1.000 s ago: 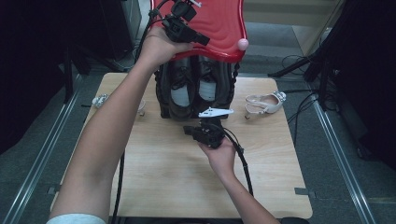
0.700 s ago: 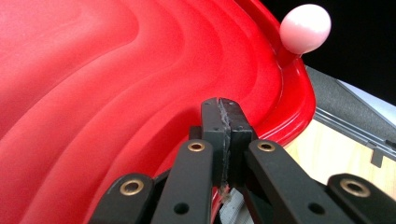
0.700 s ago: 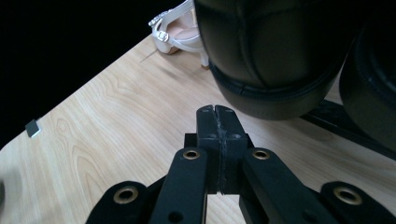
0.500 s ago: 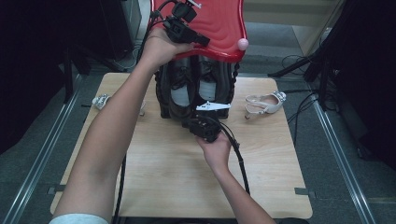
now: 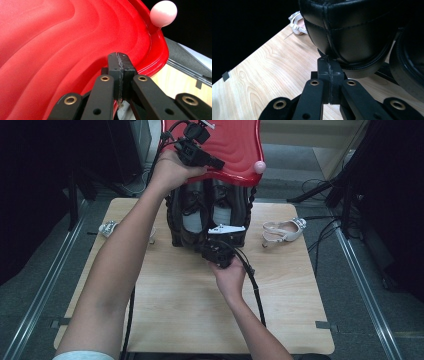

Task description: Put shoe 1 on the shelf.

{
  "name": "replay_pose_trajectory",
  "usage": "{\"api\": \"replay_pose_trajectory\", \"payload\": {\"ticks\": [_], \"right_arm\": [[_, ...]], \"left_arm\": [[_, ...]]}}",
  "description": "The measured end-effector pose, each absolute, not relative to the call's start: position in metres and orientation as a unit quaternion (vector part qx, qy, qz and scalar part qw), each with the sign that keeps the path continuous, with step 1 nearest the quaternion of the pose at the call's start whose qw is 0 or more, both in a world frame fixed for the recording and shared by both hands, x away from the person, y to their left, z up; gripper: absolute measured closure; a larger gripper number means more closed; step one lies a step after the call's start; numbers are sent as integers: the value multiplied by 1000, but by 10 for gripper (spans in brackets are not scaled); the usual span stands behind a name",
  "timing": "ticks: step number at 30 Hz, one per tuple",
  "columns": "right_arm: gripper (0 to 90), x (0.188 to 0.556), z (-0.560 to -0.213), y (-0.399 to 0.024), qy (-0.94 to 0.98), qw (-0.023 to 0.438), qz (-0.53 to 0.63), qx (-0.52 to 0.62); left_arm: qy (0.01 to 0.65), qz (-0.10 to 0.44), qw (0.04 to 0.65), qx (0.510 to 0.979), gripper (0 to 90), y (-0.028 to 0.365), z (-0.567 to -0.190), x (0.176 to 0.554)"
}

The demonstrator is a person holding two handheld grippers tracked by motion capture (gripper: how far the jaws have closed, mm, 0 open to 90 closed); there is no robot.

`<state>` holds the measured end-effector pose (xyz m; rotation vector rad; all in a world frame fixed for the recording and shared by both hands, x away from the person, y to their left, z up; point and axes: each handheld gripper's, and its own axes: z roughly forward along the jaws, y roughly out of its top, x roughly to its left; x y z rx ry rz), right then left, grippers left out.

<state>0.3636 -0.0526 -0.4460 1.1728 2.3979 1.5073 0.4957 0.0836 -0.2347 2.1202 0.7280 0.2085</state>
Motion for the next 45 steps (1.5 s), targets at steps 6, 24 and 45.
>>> {"api": "replay_pose_trajectory", "payload": {"ticks": [6, 24, 45], "right_arm": [[900, 365, -438, -46, 792, 61, 479, 375], [900, 382, -433, -28, 774, 90, 482, 401], [900, 380, -410, -13, 793, 129, 448, 392]], "left_arm": [[296, 79, 432, 848, 900, 84, -235, 496], [298, 72, 436, 846, 899, 85, -236, 497], [298, 78, 436, 846, 898, 85, -236, 495]]}}
